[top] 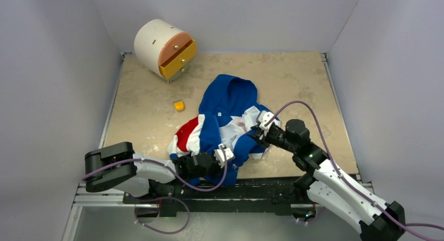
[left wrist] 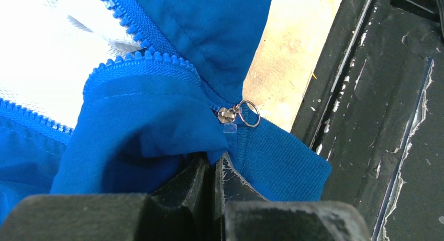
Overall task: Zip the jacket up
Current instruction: Move the jacket to the center of the board.
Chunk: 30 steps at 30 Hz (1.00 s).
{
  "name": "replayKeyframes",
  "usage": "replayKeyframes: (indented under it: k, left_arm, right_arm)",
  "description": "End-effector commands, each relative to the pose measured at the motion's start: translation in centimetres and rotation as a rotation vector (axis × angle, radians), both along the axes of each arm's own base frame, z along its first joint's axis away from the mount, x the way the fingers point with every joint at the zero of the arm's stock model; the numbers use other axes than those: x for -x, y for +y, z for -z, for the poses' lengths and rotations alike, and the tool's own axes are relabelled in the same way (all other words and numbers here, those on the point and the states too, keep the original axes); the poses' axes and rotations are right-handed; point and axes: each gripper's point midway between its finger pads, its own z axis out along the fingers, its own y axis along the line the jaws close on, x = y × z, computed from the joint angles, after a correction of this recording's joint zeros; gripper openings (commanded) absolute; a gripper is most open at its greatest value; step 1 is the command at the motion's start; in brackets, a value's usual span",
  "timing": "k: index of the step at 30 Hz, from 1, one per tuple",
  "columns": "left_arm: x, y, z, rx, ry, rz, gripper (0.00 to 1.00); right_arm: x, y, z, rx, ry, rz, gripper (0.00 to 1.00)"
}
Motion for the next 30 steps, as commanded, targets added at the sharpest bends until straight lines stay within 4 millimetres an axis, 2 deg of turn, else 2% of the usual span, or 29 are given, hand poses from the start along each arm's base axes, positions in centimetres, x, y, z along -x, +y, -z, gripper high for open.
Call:
replayKeyframes:
  k: [1, 3, 5, 9, 11, 16, 23, 27, 30]
  left_arm:
    - [0.4, 0.6, 0.3, 0.031, 0.037, 0.015, 0.0]
    - [0.1, 0.8, 0.4, 0.037, 0.042, 0.01, 0.0]
    - [-0.1, 1.0, 0.5, 0.043, 0.047, 0.007, 0.0]
    - [-0.3, 1.2, 0.7, 0.056, 0.069, 0.012, 0.0]
    - [-0.5, 1.4, 1.0, 0.053, 0.079, 0.01, 0.0]
    - [-1.6, 1.2, 1.5, 0.032, 0.088, 0.015, 0.0]
    - [-4.9, 1.0, 1.9, 0.013, 0.067, 0.003, 0.0]
    - [-7.6, 1.6, 2.2, 0.025, 0.077, -0.014, 0.0]
    - [-9.8, 1.9, 2.4, 0.011, 0.072, -0.028, 0.0]
  right_arm:
    - [0.0, -0.6, -0.3, 0.332, -0.352, -0.25, 0.33]
    - [2.6, -0.6, 1.2, 0.429, -0.37, -0.431, 0.33]
    - [4.4, -0.4, 2.0, 0.444, -0.369, -0.535, 0.31]
    - [5.1, 1.0, 2.1, 0.358, -0.203, -0.529, 0.31]
    - [5.2, 1.8, 3.0, 0.319, -0.103, -0.518, 0.31]
    - [4.0, 3.7, 7.0, 0.299, 0.017, -0.469, 0.24]
    - [0.6, 5.2, 8.3, 0.305, 0.024, -0.37, 0.2]
    - [0.4, 6.8, 9.0, 0.303, 0.059, -0.439, 0.21]
    - [-1.9, 8.1, 9.7, 0.288, 0.033, -0.418, 0.2]
